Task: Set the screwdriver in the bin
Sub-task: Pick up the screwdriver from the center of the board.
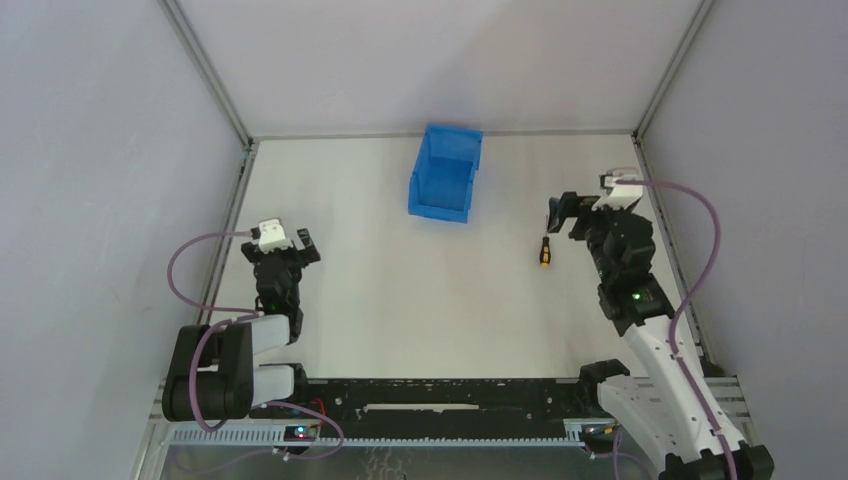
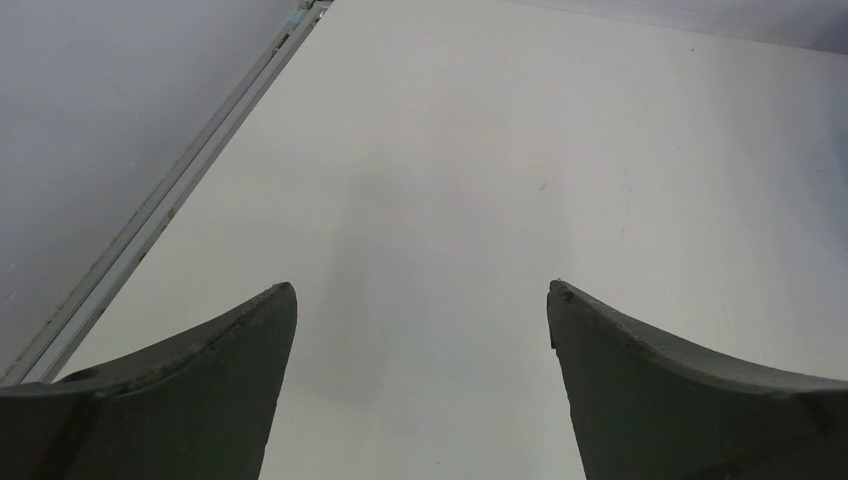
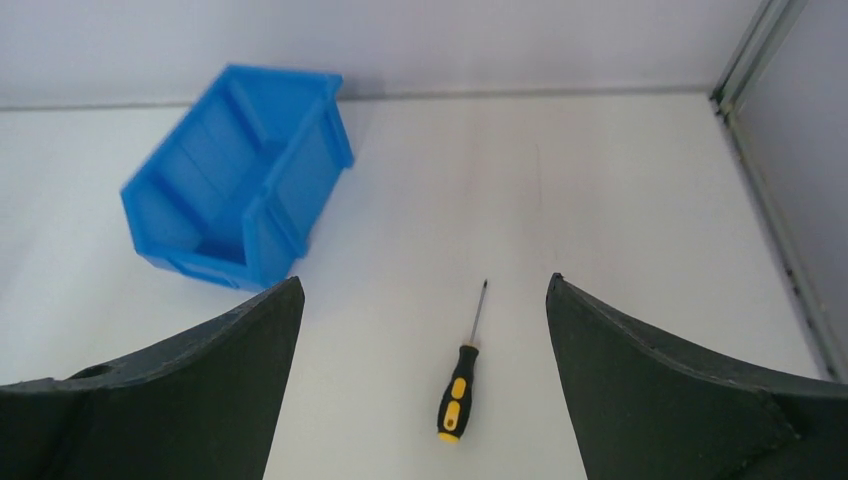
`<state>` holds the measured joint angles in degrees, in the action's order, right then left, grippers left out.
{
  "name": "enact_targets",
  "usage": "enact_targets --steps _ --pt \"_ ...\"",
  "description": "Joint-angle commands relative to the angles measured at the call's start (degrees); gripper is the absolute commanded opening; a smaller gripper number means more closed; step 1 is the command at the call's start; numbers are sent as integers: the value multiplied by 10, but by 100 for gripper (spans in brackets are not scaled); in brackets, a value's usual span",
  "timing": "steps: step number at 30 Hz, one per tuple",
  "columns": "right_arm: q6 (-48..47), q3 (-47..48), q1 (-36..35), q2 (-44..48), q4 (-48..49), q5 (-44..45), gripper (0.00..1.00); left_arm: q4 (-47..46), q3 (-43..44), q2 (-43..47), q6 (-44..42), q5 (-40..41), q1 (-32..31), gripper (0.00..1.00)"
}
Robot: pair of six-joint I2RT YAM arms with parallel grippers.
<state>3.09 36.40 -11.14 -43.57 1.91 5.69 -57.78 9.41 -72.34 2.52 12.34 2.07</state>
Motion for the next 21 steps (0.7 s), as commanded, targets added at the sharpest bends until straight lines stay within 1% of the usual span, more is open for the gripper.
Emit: enact_targets --steps 1,7,13,17,21 --pt "12 111 -6 3 -150 17 100 -20 19 4 -11 7 3 100" --pt "33 236 -7 -4 -233 13 100 -20 19 4 -11 7 3 100" --pt "39 331 -7 -19 -292 17 100 -20 19 4 -11 7 3 100" --pt "32 353 -7 -25 -309 23 100 -20 19 4 -12 7 3 100" --pt "25 356 -7 -29 -319 25 100 -20 19 4 -11 7 3 100"
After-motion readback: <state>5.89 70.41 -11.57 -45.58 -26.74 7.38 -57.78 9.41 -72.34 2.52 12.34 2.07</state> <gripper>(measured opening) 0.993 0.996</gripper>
